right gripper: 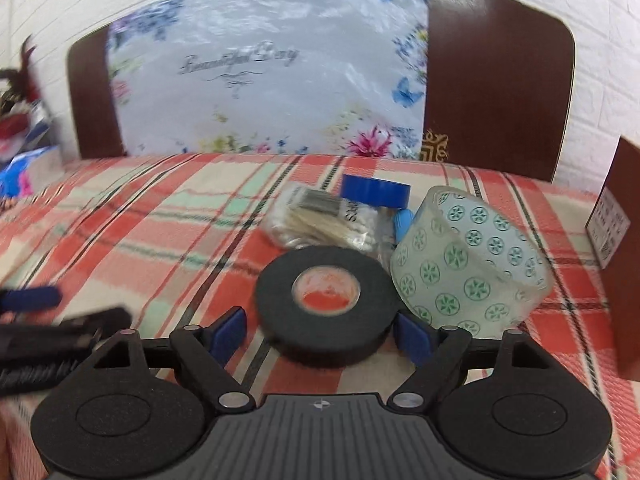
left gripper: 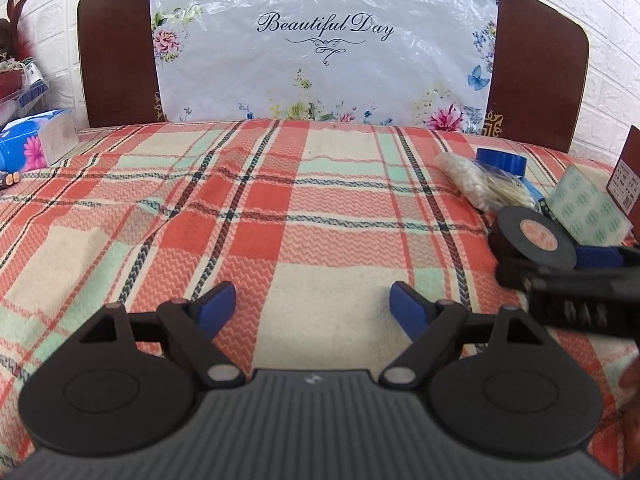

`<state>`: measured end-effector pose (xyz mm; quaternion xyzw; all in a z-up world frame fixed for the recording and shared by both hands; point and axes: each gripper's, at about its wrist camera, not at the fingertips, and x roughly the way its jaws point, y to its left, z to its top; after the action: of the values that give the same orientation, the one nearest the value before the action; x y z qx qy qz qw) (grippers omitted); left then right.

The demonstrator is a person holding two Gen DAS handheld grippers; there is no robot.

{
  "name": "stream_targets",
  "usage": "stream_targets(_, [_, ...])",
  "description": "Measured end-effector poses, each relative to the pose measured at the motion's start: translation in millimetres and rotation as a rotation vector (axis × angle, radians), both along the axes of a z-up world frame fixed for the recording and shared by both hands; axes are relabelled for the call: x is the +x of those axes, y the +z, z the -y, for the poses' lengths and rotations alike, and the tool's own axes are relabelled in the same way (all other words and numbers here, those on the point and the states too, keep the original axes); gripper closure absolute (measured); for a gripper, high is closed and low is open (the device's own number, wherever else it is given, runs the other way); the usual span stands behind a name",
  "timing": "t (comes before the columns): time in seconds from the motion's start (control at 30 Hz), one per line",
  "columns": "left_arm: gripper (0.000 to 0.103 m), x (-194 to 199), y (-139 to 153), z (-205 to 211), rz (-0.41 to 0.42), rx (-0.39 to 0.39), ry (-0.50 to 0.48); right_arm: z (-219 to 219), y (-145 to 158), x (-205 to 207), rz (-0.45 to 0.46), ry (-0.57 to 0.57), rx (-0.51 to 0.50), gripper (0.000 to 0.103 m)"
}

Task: Organize objects
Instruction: 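Move the left gripper back and close it on the black tape roll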

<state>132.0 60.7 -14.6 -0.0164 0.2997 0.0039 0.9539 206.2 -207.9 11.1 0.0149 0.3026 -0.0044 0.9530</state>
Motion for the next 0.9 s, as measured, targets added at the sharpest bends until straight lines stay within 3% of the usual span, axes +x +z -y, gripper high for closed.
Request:
stream_targets(0.27, [0.014,1,-1,-1,0.001,-0.013,-0.007,-2,0,-1,-0.003,0.009,-0.01,0.027])
stream_targets(0.6, [0.013,1,-1,3,-0.003,0.016,-0.006,3,0,-118,-0.001,0.085,-0.07,0.027])
stream_targets(0.77, [0.013,1,0,5,-0.01,0.038,-0.006,40,0,-166,-0.003,-0.094,-0.136,0.028])
stream_targets(0.87, [0.015,-2,4,13,-0.041,0.061,0.001,75,2,-183,-0.031,-0.215,-0.088,0.027])
stream_targets(0.9, [0.015,-5,7,19,-0.061,0.035,-0.015,83,2,-188,-0.036,-0.233,-0.065,0.025])
